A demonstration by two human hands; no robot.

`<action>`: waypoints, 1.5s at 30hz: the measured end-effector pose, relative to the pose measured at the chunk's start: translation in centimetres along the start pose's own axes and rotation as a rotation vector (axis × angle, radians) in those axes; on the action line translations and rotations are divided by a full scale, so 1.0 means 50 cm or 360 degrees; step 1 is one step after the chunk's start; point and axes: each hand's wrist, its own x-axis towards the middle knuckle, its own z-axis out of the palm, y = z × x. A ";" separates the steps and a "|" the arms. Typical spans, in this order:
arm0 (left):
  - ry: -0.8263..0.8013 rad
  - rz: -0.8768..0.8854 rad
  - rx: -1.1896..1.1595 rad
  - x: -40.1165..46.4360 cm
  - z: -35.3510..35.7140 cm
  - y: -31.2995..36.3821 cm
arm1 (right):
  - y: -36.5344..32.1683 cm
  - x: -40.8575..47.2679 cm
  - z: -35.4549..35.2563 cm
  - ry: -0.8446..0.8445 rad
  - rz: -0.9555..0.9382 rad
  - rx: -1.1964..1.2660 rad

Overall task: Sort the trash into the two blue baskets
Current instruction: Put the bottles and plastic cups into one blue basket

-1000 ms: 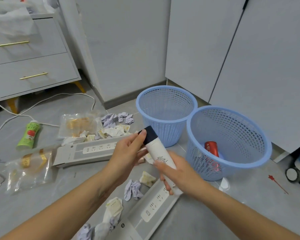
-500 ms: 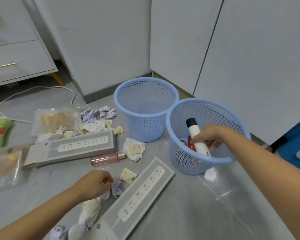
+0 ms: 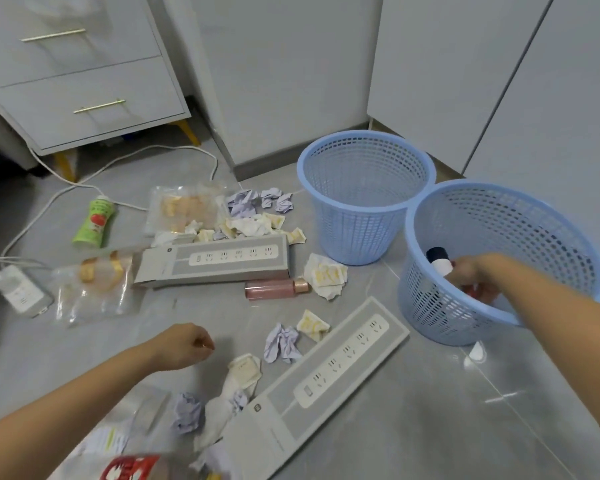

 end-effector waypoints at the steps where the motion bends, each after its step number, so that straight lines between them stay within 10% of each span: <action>1: -0.0032 -0.0017 0.0099 -0.005 0.000 -0.010 | -0.005 -0.023 -0.001 0.0094 -0.0027 -0.0063; 10: -0.0684 -0.0102 0.0820 -0.042 0.011 -0.095 | -0.087 -0.243 0.029 0.1606 -0.1592 0.0686; 16: -0.0427 -0.0005 0.1461 -0.079 0.067 -0.145 | -0.128 -0.305 0.280 0.0750 -0.2103 0.0062; 20: -0.0206 0.0015 0.1038 -0.092 0.056 -0.159 | -0.106 -0.234 0.401 0.0249 -0.1935 -0.0370; 24: 0.0314 -0.0012 -0.0254 -0.089 0.022 -0.128 | -0.127 -0.195 0.424 0.0204 -0.1761 -0.0337; 30: 0.0328 0.0014 -0.2060 -0.065 -0.031 -0.029 | -0.234 -0.138 0.414 -0.0108 -0.0919 0.0758; 35: 0.0273 0.0042 -0.2297 -0.045 -0.044 0.008 | -0.318 -0.084 0.422 -0.0253 -0.0355 0.1258; 45: 0.0272 -0.0139 -0.2557 -0.024 -0.022 -0.025 | -0.403 -0.010 0.462 0.0053 -0.0239 0.1400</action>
